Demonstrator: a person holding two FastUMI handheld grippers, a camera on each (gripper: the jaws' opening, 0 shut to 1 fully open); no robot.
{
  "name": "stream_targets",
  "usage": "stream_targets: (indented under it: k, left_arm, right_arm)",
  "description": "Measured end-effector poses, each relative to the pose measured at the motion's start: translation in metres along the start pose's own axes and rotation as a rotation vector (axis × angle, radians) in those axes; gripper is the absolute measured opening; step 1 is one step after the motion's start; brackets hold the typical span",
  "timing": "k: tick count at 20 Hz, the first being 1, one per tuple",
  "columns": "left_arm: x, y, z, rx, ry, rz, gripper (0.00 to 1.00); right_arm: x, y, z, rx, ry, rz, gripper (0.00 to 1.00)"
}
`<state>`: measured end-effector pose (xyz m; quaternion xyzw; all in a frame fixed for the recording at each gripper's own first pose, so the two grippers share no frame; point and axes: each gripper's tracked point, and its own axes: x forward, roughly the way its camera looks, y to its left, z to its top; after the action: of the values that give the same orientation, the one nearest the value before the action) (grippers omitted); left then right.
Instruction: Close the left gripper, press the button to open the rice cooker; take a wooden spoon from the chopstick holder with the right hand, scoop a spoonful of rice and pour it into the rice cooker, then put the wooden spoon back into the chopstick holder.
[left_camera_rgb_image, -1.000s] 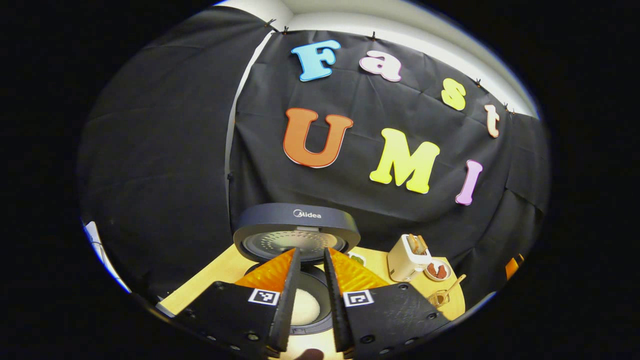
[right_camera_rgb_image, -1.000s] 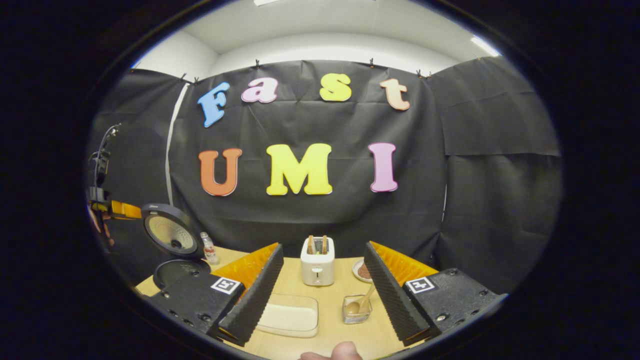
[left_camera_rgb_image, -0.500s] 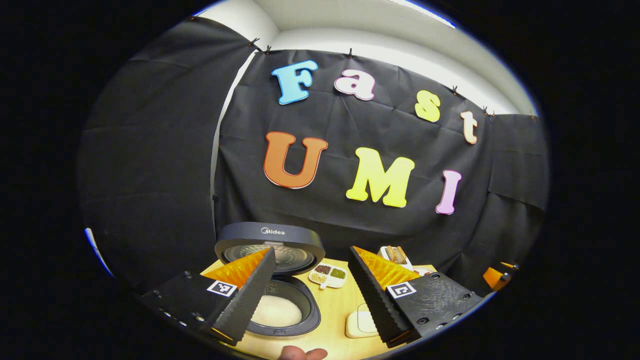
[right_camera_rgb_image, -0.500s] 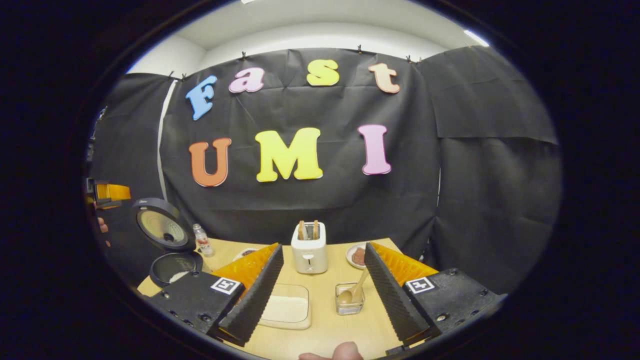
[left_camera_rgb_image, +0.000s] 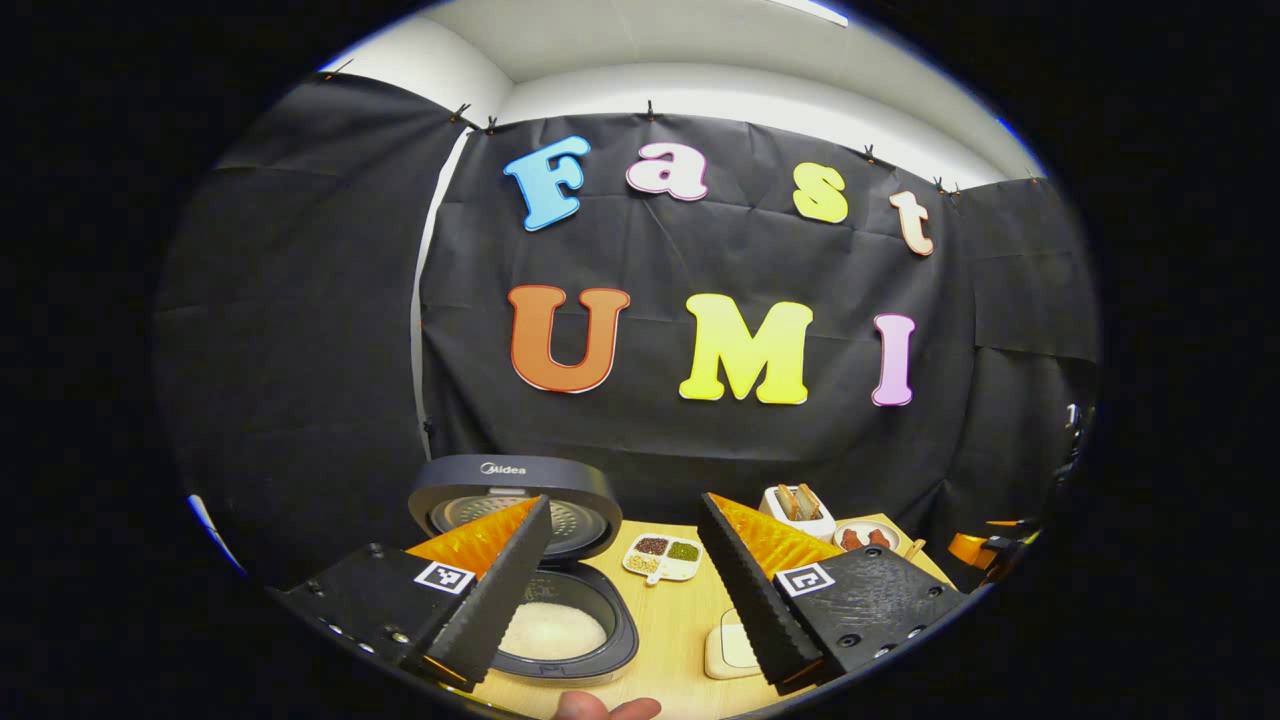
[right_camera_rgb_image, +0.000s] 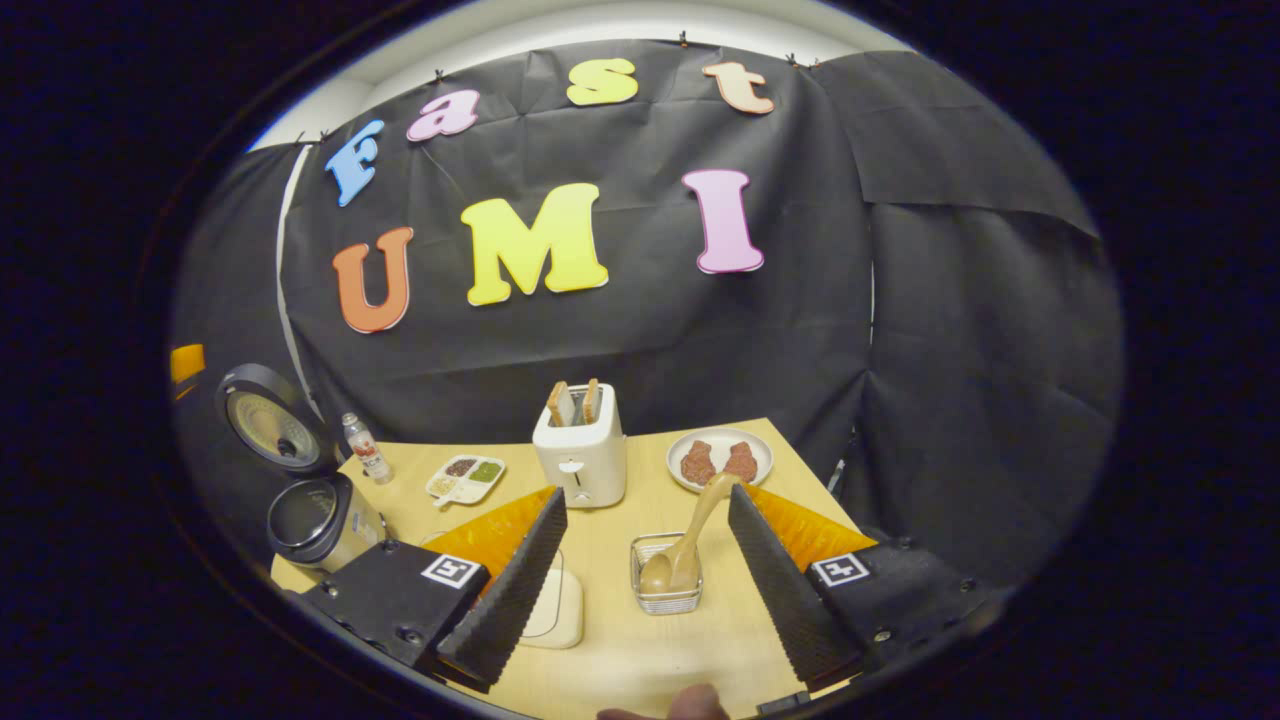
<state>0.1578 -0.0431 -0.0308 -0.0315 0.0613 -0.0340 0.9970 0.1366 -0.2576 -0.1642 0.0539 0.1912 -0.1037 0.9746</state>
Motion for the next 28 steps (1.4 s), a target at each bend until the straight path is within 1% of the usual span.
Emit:
stream_targets:
  k: [5,7,8,9,12,13,14,15,16,18,19,20,21,22,23,28]
  left_arm:
    - [0.028,-0.026,-0.015,0.031,0.051,-0.030,0.95]
    - [0.037,-0.035,-0.017,0.048,0.061,-0.036,0.95]
    - [0.042,-0.039,-0.017,0.052,0.060,-0.038,0.95]
    - [0.047,-0.041,-0.017,0.054,0.058,-0.036,0.95]
    - [0.061,-0.050,-0.025,0.067,0.079,-0.033,0.95]
    - [0.065,-0.051,-0.027,0.075,0.084,-0.027,0.95]
    - [0.070,-0.051,-0.029,0.080,0.086,-0.018,0.95]
    - [0.074,-0.052,-0.030,0.079,0.092,-0.011,0.95]
    - [0.077,-0.054,-0.032,0.072,0.099,-0.005,0.95]
    - [0.083,-0.059,-0.036,0.052,0.113,0.001,0.95]
    - [0.084,-0.061,-0.037,0.042,0.115,0.003,0.95]
    - [0.085,-0.062,-0.035,0.035,0.112,0.003,0.95]
    - [0.085,-0.063,-0.033,0.033,0.110,0.004,0.95]
    - [0.085,-0.064,-0.036,0.032,0.112,0.003,0.95]
    - [0.084,-0.064,-0.036,0.034,0.114,0.002,0.95]
    - [0.065,-0.049,-0.025,0.032,0.097,0.018,0.95]
  right_arm:
    - [0.073,-0.021,-0.036,0.057,0.103,0.024,1.00]
    - [0.103,-0.030,-0.052,0.085,0.150,0.018,1.00]
    - [0.114,-0.033,-0.061,0.097,0.170,0.015,0.92]
    - [0.125,-0.037,-0.068,0.105,0.189,0.017,0.99]
    - [0.153,-0.040,-0.094,0.167,0.275,0.044,0.93]
    - [0.158,-0.039,-0.100,0.206,0.299,0.060,0.88]
    - [0.166,-0.038,-0.104,0.257,0.325,0.073,0.80]
    - [0.172,-0.038,-0.105,0.291,0.335,0.080,0.81]
    - [0.176,-0.039,-0.107,0.310,0.343,0.084,0.76]
    - [0.179,-0.040,-0.109,0.316,0.356,0.096,0.51]
    - [0.177,-0.041,-0.107,0.309,0.359,0.099,0.48]
    - [0.176,-0.041,-0.106,0.305,0.357,0.102,0.43]
    - [0.173,-0.042,-0.104,0.303,0.355,0.099,0.25]
    - [0.170,-0.042,-0.103,0.302,0.351,0.095,0.29]
    - [0.167,-0.042,-0.103,0.303,0.356,0.095,0.21]
    - [0.142,-0.039,-0.097,0.311,0.356,0.084,0.18]
